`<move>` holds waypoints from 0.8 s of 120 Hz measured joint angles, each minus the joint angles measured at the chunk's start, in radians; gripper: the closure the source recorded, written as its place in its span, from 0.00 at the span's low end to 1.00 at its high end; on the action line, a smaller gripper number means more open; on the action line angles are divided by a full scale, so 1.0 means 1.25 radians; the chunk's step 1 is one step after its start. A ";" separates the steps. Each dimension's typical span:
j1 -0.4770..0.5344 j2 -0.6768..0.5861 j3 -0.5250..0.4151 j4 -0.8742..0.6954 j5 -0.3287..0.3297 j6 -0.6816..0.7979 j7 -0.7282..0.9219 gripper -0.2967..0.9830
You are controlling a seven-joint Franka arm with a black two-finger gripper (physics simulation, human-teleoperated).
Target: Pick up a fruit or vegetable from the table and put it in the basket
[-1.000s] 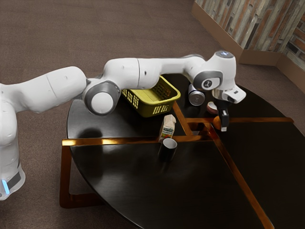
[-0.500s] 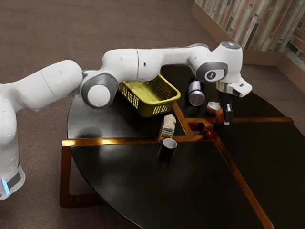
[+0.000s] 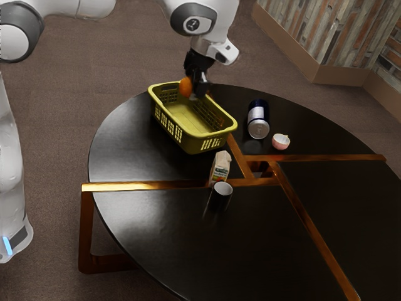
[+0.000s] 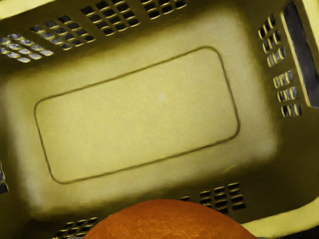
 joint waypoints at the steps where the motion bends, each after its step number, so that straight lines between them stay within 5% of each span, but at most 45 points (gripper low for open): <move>1: 0.005 -0.002 0.005 -0.004 -0.001 0.001 0.000 0.50; 23: 0.055 0.106 0.059 0.055 -0.014 0.032 0.016 0.50; 48: 0.132 0.282 -0.024 0.211 -0.023 0.045 0.047 0.50; 92: 0.189 0.367 -0.064 0.237 -0.046 0.051 0.085 0.50; 96: 0.189 0.370 -0.064 0.238 -0.051 0.051 0.088 0.44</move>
